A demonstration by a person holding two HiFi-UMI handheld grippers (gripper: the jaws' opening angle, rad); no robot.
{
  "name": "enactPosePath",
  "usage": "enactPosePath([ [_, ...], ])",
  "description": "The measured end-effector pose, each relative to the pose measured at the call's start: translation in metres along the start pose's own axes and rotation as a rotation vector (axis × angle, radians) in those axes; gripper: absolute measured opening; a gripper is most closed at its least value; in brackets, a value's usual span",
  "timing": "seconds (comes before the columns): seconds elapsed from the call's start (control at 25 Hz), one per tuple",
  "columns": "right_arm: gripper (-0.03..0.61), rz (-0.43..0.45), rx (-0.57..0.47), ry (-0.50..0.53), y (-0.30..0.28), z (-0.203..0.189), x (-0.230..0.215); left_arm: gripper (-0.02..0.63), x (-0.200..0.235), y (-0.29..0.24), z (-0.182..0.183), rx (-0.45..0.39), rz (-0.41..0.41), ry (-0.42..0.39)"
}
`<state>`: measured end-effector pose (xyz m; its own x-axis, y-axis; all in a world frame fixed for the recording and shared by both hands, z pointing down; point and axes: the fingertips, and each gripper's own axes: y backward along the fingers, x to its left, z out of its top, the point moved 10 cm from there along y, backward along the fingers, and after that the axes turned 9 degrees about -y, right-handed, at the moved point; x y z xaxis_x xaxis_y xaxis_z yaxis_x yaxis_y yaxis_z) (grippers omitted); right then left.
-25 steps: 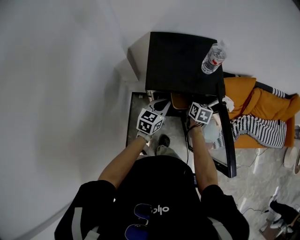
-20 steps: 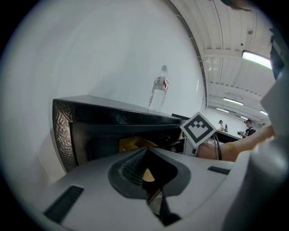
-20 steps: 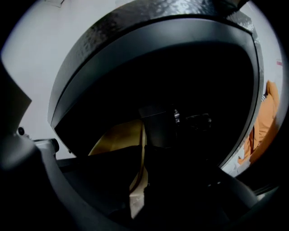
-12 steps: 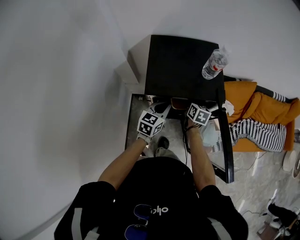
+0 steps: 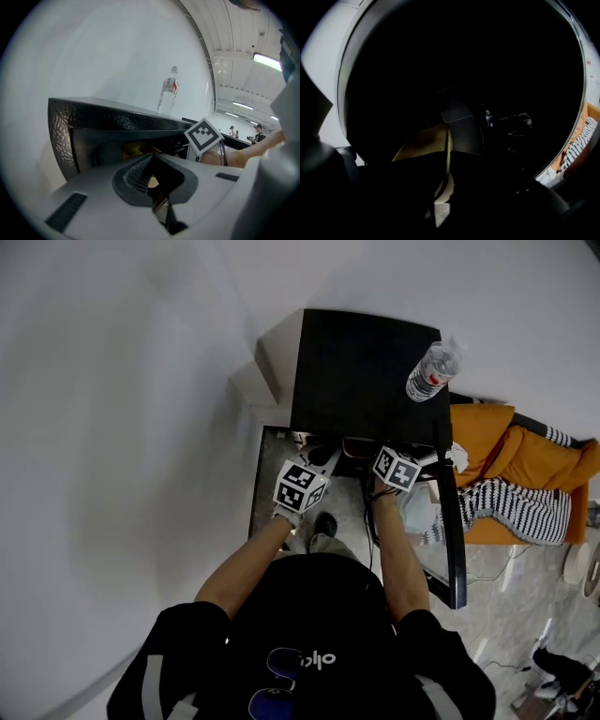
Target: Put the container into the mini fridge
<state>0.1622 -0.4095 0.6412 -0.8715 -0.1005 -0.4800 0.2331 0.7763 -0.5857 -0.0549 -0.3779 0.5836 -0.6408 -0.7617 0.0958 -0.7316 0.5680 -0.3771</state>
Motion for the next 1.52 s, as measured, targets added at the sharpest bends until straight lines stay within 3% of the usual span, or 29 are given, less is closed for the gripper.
enactPosePath([
  [0.6,0.023,0.055,-0.036,0.016,-0.001,-0.003,-0.001,0.006,-0.001,-0.004,0.002,-0.004,-0.005,0.004],
  [1.16,0.11,0.067,-0.036,0.061,0.009,-0.001,0.003,0.006,-0.006,-0.002,0.003,-0.013,0.0,0.002],
  [1.52,0.118,0.047,-0.066,0.065,0.032,-0.004,0.001,0.006,-0.014,0.009,0.002,-0.024,-0.008,-0.003],
])
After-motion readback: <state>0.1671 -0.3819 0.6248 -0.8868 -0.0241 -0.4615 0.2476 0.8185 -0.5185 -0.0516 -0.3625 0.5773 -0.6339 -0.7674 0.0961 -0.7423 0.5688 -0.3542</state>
